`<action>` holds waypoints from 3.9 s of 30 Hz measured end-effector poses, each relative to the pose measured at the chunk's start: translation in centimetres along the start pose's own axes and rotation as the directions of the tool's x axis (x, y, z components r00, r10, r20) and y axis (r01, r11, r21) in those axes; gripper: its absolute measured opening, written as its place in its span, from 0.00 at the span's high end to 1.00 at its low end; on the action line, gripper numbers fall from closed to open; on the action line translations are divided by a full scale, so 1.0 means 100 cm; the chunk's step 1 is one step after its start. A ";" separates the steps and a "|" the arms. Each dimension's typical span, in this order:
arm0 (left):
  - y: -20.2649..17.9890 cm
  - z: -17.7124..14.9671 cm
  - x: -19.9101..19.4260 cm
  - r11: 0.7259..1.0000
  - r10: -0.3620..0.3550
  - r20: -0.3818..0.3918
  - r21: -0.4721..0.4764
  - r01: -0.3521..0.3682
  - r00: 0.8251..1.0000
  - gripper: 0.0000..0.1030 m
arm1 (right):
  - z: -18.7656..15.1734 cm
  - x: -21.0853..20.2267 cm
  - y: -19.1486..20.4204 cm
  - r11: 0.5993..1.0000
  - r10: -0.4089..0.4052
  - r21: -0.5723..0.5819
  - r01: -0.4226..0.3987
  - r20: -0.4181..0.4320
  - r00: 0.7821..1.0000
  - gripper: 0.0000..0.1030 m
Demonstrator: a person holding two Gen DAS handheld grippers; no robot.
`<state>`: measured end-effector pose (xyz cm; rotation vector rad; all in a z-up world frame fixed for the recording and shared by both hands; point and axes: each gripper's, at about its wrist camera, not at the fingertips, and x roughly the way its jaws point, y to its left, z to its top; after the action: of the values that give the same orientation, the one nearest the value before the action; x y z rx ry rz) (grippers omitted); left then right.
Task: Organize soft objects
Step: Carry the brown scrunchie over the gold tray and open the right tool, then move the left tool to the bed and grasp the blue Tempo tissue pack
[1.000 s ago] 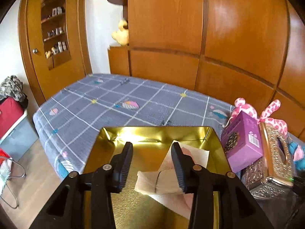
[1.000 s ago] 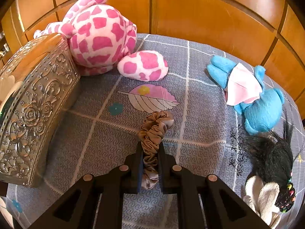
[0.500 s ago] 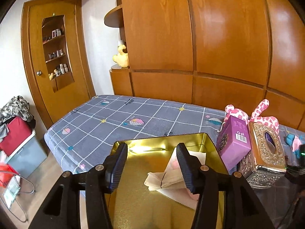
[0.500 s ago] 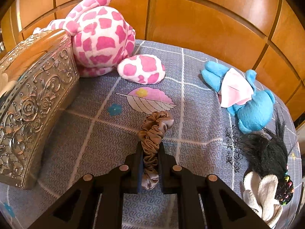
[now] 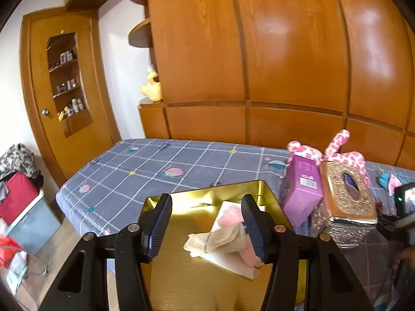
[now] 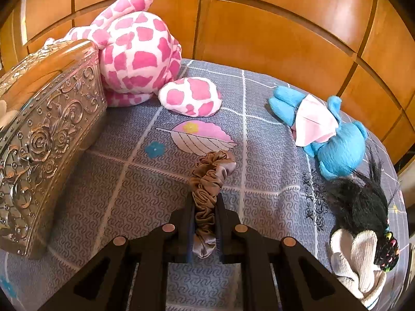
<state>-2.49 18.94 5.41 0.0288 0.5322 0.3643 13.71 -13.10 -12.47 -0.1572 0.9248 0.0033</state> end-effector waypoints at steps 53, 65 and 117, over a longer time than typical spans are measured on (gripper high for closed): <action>0.053 -0.006 0.037 0.980 -0.090 -0.100 -0.184 0.071 0.991 0.24 | 0.002 -0.191 0.179 0.771 0.555 -0.436 -0.463 0.106 0.825 0.62; -0.027 -0.017 0.008 0.969 -0.246 -0.087 0.010 0.248 0.965 0.15 | 0.005 -0.193 0.085 0.903 0.392 -0.283 -0.324 0.234 0.890 0.60; -0.444 -0.103 0.018 0.319 -0.677 -0.535 0.405 0.857 0.505 0.36 | -0.057 -0.147 -0.269 0.718 0.098 0.641 -0.271 0.293 0.951 0.49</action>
<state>8.51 -22.67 -9.66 0.3811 0.8641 -0.8484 2.24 -39.52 -0.59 0.6172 0.6427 -0.1267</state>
